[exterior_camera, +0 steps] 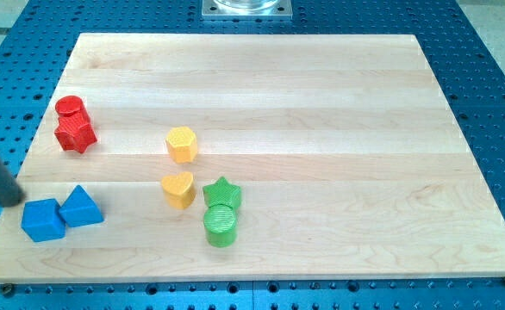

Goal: Move the blue blocks right side of the hexagon

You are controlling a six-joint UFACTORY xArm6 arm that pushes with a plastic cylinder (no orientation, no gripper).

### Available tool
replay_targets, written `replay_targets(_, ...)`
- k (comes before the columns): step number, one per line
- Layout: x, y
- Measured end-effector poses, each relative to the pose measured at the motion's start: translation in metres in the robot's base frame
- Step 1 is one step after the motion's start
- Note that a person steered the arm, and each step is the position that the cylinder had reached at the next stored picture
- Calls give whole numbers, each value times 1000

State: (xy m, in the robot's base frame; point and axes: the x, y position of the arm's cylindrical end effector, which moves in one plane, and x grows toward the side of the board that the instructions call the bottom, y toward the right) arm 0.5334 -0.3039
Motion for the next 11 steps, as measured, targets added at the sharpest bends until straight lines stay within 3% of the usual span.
replay_targets(1,43,11)
replay_targets(3,48,78)
replay_targets(5,4,115)
replay_targets(9,-74,295)
replay_targets(10,-101,253)
replay_targets(11,-99,213)
